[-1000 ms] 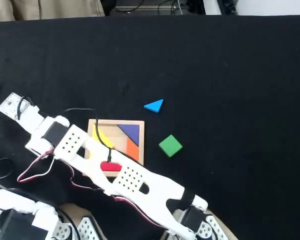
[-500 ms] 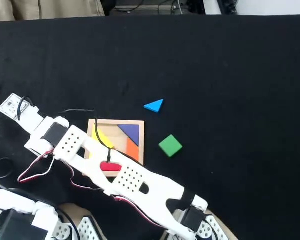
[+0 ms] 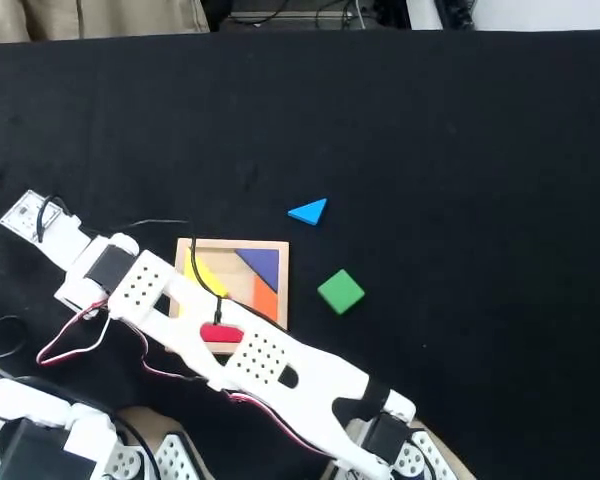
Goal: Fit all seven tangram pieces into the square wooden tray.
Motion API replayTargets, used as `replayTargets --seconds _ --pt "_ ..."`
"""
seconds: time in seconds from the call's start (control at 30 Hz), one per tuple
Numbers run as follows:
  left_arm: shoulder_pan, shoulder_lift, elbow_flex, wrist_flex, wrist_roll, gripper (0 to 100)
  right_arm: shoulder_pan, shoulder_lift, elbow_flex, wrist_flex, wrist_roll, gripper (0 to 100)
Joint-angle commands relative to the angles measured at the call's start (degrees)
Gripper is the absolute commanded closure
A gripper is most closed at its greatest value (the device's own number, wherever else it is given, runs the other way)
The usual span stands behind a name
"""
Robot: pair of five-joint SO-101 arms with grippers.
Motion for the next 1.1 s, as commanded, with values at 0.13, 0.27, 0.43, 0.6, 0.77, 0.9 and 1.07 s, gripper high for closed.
replayTargets --seconds 0.13,0.27,0.43,0.6,0.77,0.9,1.07 --pt "0.7 -0.1 0.4 -0.3 -0.2 88 0.4 -1.5 -0.7 0.2 0.4 77.3" --pt "0.7 -0.1 0.4 -0.3 -0.2 88 0.4 -1.5 -0.3 -1.7 0.4 77.3" --pt "0.7 -0.1 0.4 -0.3 -0.2 88 0.4 -1.5 -0.2 -1.6 1.1 82.4" --pt "0.7 -0.1 0.4 -0.3 -0.2 88 -0.2 -1.5 -0.2 -1.1 3.8 84.5" --pt "0.7 -0.1 0.4 -0.3 -0.4 88 0.0 -1.5 -0.7 0.4 3.9 84.8" --pt "0.7 -0.1 0.4 -0.3 -0.4 88 0.2 -1.5 -0.8 0.5 4.0 84.8" --pt "0.7 -0.1 0.4 -0.3 -0.3 88 0.9 -3.8 -9.2 6.6 4.1 84.8"
